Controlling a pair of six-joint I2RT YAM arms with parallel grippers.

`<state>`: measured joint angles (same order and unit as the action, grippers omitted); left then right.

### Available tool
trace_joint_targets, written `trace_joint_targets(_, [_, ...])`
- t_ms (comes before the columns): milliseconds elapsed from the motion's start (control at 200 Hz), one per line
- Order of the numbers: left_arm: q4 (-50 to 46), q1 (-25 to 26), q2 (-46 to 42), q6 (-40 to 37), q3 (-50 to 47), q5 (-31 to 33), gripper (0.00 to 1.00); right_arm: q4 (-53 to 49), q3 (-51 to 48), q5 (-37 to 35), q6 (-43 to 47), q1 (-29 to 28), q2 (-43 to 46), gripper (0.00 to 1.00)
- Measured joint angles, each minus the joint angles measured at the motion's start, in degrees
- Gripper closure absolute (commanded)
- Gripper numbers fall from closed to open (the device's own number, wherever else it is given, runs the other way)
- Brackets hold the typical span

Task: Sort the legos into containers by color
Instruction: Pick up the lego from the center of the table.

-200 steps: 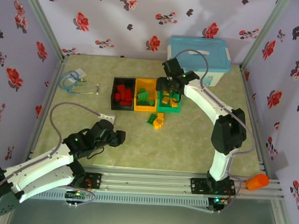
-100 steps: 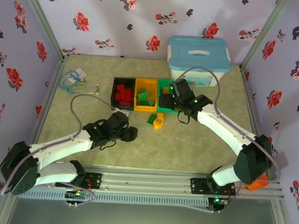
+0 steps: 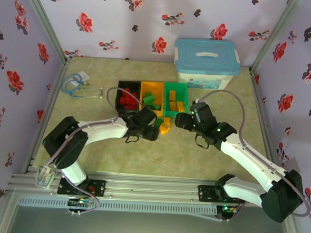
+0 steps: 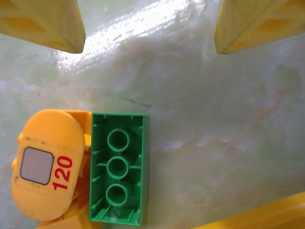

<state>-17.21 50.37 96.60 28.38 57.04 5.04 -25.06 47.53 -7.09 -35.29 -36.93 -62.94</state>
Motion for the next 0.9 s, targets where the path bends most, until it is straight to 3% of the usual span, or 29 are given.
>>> trace_joint_targets(520, [-3.8, -1.2, 13.7, -6.2, 13.5, -0.2, 0.33, 0.0, -5.7, -0.7, -1.7, 0.3, 7.3, 0.20])
trace_joint_targets(780, [-4.9, -1.9, 15.2, -7.7, 15.2, 0.0, 0.64, 0.4, -8.3, -1.0, -3.2, 0.3, 9.2, 0.21])
trace_joint_targets(900, [-4.7, -1.9, 15.2, -8.1, 15.2, 0.0, 0.73, 0.9, -9.6, -1.0, -4.2, 0.3, 9.2, 0.21])
